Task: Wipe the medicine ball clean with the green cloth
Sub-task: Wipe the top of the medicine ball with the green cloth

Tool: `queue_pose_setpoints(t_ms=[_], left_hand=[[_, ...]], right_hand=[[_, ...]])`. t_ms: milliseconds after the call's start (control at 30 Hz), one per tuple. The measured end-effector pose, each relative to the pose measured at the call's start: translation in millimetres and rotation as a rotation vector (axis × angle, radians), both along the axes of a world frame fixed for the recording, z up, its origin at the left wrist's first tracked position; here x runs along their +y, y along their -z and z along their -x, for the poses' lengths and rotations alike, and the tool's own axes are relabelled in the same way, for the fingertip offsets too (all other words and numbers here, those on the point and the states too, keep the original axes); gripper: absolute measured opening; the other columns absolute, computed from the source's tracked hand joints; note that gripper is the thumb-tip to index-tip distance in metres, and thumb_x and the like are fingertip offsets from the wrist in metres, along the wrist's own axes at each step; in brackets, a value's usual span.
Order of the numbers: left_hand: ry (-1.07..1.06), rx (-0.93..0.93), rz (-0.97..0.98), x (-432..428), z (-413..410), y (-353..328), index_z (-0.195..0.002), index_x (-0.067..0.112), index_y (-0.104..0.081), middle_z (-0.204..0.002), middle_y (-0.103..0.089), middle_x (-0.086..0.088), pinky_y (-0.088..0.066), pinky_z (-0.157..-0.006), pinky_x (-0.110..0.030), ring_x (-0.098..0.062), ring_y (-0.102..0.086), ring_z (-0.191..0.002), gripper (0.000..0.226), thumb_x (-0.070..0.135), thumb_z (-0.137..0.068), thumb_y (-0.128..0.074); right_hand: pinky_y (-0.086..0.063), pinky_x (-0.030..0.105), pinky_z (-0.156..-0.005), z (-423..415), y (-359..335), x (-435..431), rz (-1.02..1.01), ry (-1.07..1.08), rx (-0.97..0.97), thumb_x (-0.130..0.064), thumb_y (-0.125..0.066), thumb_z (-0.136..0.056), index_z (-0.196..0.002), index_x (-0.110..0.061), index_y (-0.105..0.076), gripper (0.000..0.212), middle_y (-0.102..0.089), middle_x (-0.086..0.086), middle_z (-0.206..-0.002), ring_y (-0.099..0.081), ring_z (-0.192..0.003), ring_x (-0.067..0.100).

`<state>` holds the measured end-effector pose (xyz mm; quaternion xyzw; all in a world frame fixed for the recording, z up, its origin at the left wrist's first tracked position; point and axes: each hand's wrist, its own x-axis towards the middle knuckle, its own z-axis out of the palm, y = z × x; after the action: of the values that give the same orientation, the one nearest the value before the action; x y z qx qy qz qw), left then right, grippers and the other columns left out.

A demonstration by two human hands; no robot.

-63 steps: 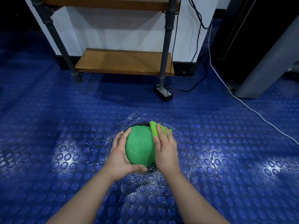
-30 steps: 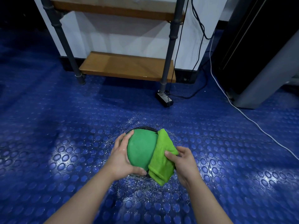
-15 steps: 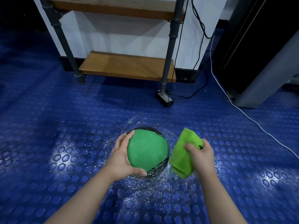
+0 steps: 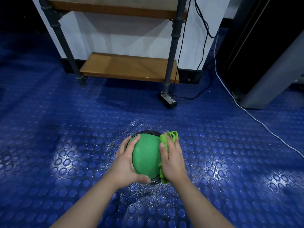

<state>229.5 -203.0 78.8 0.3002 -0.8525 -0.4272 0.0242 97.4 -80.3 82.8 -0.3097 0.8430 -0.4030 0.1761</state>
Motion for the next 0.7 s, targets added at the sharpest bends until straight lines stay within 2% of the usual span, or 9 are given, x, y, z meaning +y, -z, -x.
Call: queue_pose_setpoints(t_ms=[67,233,333,433,467,533,600,667,700], left_hand=[[-0.008,0.010,0.005,0,-1,2,-0.143,0.060,-0.005,-0.152,0.005,0.026,-0.024,-0.117,-0.040,-0.015,-0.017,-0.143,0.143,0.048,-0.033,-0.095],[-0.045,0.023,-0.037,-8,0,2,-0.132,0.073,-0.003,-0.153,0.000,0.024,-0.024,-0.118,-0.047,-0.019,-0.019,-0.144,0.139,0.062,-0.024,-0.089],[-0.062,0.018,-0.063,-7,-1,-2,-0.128,0.077,-0.001,-0.153,0.001,0.025,-0.024,-0.117,-0.051,-0.021,-0.018,-0.144,0.138,0.070,-0.020,-0.086],[-0.049,-0.018,-0.051,-5,1,-5,-0.132,0.074,0.000,-0.154,0.004,0.025,-0.023,-0.116,-0.056,-0.025,-0.016,-0.145,0.141,0.067,-0.021,-0.087],[-0.044,-0.036,-0.043,-6,4,-7,-0.134,0.072,0.000,-0.154,0.004,0.024,-0.023,-0.116,-0.057,-0.026,-0.015,-0.145,0.143,0.066,-0.022,-0.088],[-0.048,-0.060,-0.042,-6,10,-8,-0.138,0.069,0.000,-0.155,0.004,0.022,-0.022,-0.117,-0.055,-0.027,-0.014,-0.146,0.144,0.062,-0.023,-0.088],[-0.050,-0.074,-0.033,-6,14,-7,-0.141,0.065,-0.002,-0.157,0.003,0.018,-0.023,-0.118,-0.051,-0.027,-0.015,-0.146,0.145,0.059,-0.024,-0.088],[-0.051,-0.073,-0.024,-5,15,-5,-0.141,0.064,-0.003,-0.157,0.002,0.017,-0.023,-0.118,-0.049,-0.026,-0.015,-0.146,0.144,0.061,-0.023,-0.086],[-0.057,-0.069,-0.026,-6,16,-5,-0.140,0.065,-0.004,-0.157,0.001,0.017,-0.024,-0.118,-0.049,-0.026,-0.016,-0.146,0.144,0.064,-0.021,-0.084]], right_hand=[[-0.026,0.041,-0.114,-3,4,-6,0.026,0.072,0.016,-0.047,-0.022,-0.099,-0.144,-0.024,-0.035,0.052,-0.038,0.000,-0.148,-0.029,-0.138,0.017],[-0.039,0.036,-0.096,8,-9,-26,-0.055,0.230,-0.099,-0.035,-0.026,-0.102,-0.128,-0.012,-0.051,0.043,-0.056,0.006,-0.116,-0.050,-0.115,0.027],[-0.040,0.038,-0.092,28,-5,-33,-0.121,0.308,-0.303,-0.032,-0.028,-0.102,-0.131,-0.001,-0.048,0.047,-0.056,0.017,-0.119,-0.052,-0.111,0.032],[-0.041,0.039,-0.093,49,-3,-26,-0.040,0.425,-0.526,-0.033,-0.031,-0.101,-0.132,0.001,-0.047,0.049,-0.055,0.016,-0.124,-0.050,-0.102,0.024],[-0.039,0.038,-0.094,48,-5,-22,-0.016,0.431,-0.494,-0.034,-0.032,-0.101,-0.133,-0.001,-0.046,0.049,-0.053,0.016,-0.131,-0.051,-0.107,0.024],[-0.039,0.037,-0.095,30,-12,-17,-0.032,0.298,-0.263,-0.038,-0.029,-0.101,-0.132,-0.007,-0.049,0.048,-0.054,0.014,-0.131,-0.052,-0.117,0.029],[-0.034,0.038,-0.107,3,-12,-15,-0.050,0.144,-0.014,-0.041,-0.029,-0.100,-0.139,-0.014,-0.042,0.049,-0.047,0.011,-0.138,-0.040,-0.131,0.028],[-0.025,0.038,-0.114,-6,-6,-18,-0.027,0.159,0.064,-0.038,-0.030,-0.101,-0.144,-0.016,-0.035,0.049,-0.040,0.009,-0.146,-0.029,-0.137,0.025],[-0.027,0.038,-0.113,-3,-4,-22,-0.019,0.193,0.048,-0.037,-0.030,-0.101,-0.143,-0.016,-0.038,0.048,-0.043,0.010,-0.143,-0.032,-0.135,0.026]])
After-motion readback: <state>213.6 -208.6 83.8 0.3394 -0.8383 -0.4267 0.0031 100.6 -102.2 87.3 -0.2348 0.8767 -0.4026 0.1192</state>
